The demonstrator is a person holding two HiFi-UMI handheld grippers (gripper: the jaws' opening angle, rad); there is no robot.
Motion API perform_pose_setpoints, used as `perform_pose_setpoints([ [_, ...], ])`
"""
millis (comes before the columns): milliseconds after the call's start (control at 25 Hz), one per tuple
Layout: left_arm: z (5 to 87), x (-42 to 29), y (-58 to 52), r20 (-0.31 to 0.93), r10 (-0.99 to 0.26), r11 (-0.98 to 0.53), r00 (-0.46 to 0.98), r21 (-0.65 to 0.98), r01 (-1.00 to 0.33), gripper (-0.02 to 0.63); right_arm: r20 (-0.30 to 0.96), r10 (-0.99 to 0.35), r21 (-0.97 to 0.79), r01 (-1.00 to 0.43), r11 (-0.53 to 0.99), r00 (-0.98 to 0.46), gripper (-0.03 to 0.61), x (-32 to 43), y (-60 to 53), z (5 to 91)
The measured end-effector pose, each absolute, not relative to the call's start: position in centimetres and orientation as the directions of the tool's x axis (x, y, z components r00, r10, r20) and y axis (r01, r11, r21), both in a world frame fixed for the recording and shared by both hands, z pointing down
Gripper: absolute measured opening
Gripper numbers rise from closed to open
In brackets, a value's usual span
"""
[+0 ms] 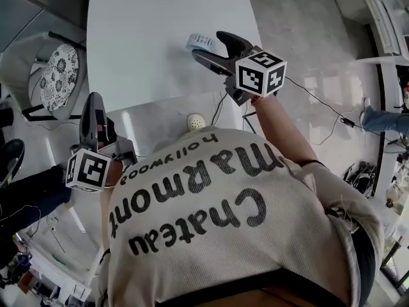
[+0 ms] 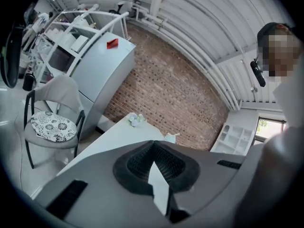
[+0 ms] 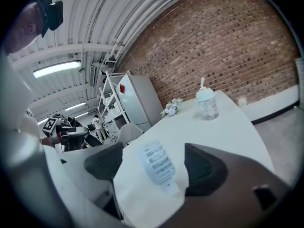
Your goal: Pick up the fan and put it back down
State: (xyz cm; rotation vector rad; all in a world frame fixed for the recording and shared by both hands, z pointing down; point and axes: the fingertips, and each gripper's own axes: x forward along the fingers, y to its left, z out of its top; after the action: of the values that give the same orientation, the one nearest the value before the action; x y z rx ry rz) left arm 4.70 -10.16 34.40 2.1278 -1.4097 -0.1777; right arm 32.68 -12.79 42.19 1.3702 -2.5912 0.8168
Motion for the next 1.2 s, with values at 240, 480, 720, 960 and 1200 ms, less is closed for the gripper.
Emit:
perform_pose_setpoints([
  [240, 34.4, 3.3, -9.9, 0.180, -0.914, -0.214, 0.363, 0.546, -0.810, 0.000, 0.332, -0.703, -0.424, -0.765, 0.484, -0.629, 0.382, 31.7, -13.4, 42.8],
  [480, 33.9, 3.2, -9.9, 0.170, -0.922, -0.210, 0.348, 0.536, -0.817, 0.000, 0.344, -0.689, -0.424, -0.761, 0.492, -0.637, 0.337, 31.4, -13.6, 44.0],
  [720, 33.9, 2.8, -9.7, 0.181, -0.923, -0.203, 0.339, 0.520, -0.830, 0.000, 0.326, -0.704, -0.420, -0.763, 0.491, -0.632, 0.255, 31.3, -13.9, 43.7],
  [960, 34.5, 1.1, -9.8, 0.173, -0.926, -0.191, 0.336, 0.553, -0.811, 0.000, 0.342, -0.736, -0.428, -0.794, 0.432, -0.585, 0.249, 31.1, -14.4, 43.9],
  [1200, 35.2, -1.8, -10.9, 0.182, -0.914, -0.202, 0.364, 0.573, -0.794, 0.000, 0.371, -0.785, -0.499, -0.820, 0.281, -0.495, 0.238, 30.5, -15.3, 44.0],
])
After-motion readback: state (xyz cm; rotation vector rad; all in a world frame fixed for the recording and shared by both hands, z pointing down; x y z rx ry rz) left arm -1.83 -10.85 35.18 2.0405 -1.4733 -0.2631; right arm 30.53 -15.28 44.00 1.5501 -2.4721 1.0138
